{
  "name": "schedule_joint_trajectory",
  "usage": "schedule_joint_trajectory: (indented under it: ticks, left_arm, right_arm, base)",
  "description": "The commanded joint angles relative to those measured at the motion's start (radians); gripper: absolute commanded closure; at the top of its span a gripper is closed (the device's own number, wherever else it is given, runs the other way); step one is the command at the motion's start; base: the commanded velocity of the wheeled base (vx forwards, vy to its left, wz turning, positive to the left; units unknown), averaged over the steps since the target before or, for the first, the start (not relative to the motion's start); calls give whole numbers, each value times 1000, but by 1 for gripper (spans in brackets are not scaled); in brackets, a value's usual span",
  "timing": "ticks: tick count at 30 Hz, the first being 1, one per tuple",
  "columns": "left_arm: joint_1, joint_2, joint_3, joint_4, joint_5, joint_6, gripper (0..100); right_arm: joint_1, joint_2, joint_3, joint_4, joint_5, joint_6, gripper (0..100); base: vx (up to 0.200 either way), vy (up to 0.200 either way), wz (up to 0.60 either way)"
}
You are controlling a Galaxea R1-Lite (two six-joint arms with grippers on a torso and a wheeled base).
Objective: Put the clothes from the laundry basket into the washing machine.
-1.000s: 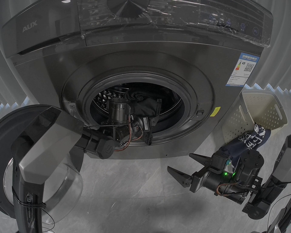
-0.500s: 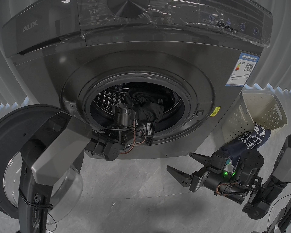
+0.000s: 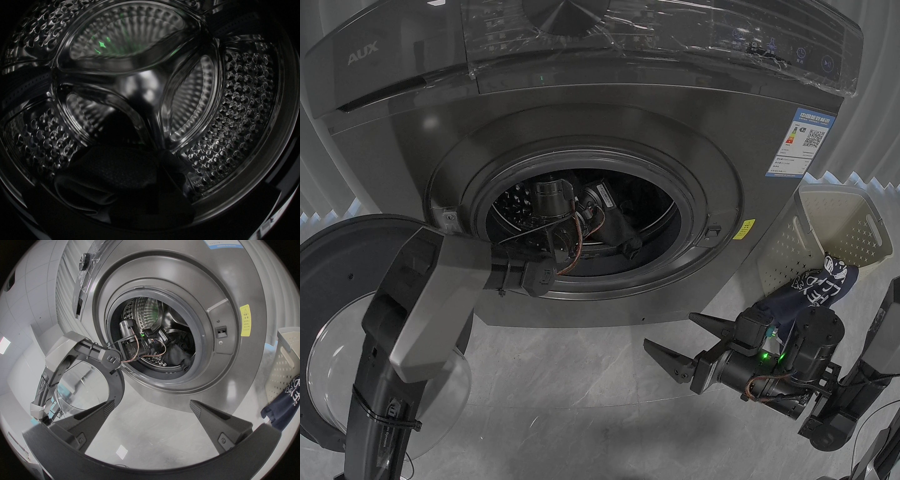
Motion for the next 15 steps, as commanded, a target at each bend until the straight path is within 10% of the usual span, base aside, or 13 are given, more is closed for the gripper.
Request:
schedule_joint_trajectory:
  ticks: [1,12,13,15]
  left_arm:
    - [12,117,-89,-26,37,45,100]
    - [21,112,-89,-38,32,56,100]
    - [19,110,-89,-38,34,55,0]
    - [16,107,-89,-33,38,55,0]
  right_arm:
    - [-1,1,-2,0,0,0,0]
    - [-1,3,-2,0,0,0,0]
    - [-1,3,-2,0,0,0,0]
    - [-1,4,-2,0,0,0,0]
  base:
    - [0,0,0]
    - [0,0,0]
    - [0,0,0]
    - [0,0,0]
